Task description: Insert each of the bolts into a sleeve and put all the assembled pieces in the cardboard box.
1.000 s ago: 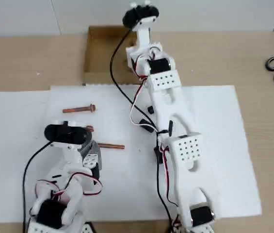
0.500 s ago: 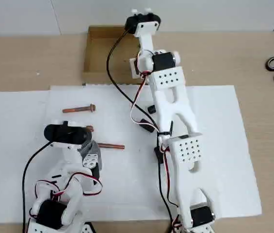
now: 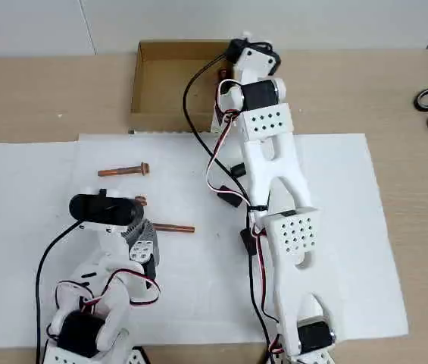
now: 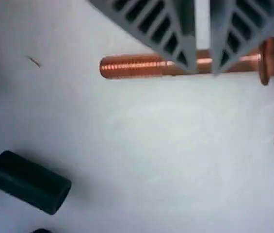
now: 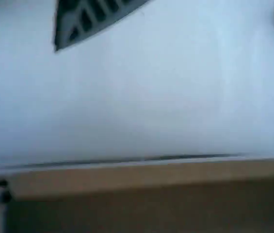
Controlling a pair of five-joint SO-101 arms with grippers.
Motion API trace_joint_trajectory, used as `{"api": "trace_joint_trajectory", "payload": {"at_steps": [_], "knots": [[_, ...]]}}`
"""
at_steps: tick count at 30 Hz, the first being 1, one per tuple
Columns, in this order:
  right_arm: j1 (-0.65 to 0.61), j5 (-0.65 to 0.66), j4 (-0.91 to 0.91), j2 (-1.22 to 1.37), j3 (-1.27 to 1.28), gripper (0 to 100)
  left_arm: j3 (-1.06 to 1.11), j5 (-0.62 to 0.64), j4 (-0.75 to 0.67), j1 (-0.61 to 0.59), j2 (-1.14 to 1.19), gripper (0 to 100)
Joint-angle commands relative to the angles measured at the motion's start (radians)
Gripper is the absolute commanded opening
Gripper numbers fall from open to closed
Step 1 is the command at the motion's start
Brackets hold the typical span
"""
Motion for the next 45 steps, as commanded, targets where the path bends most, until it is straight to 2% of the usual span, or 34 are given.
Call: {"api": "trace_joint_trajectory", "payload": {"at_steps": [1,5,22,25,29,33,45], "knots": [[0.007,-0.086,0.019,-0.087,-0.04,19.8,-0.004,0.003,0.0,0.006,-0.012,1],[0.007,-0.132,0.021,-0.085,-0.04,19.8,-0.004,0.003,0.0,0.005,-0.012,1],[-0.012,-0.178,0.035,-0.127,-0.012,20.1,-0.004,0.005,0.0,0.006,-0.012,1],[-0.031,-0.176,0.035,-0.239,0.091,20.1,-0.004,0.005,0.0,0.006,-0.012,1],[-0.065,-0.183,0.03,-0.412,0.351,20.1,-0.004,0.005,0.0,0.006,-0.012,1],[-0.074,-0.238,0.015,-0.49,0.54,20.1,-0.004,0.005,0.0,0.006,-0.012,1],[-0.07,-0.298,0.002,-0.343,0.563,20.1,-0.004,0.005,0.002,-0.002,-0.012,1]]}}
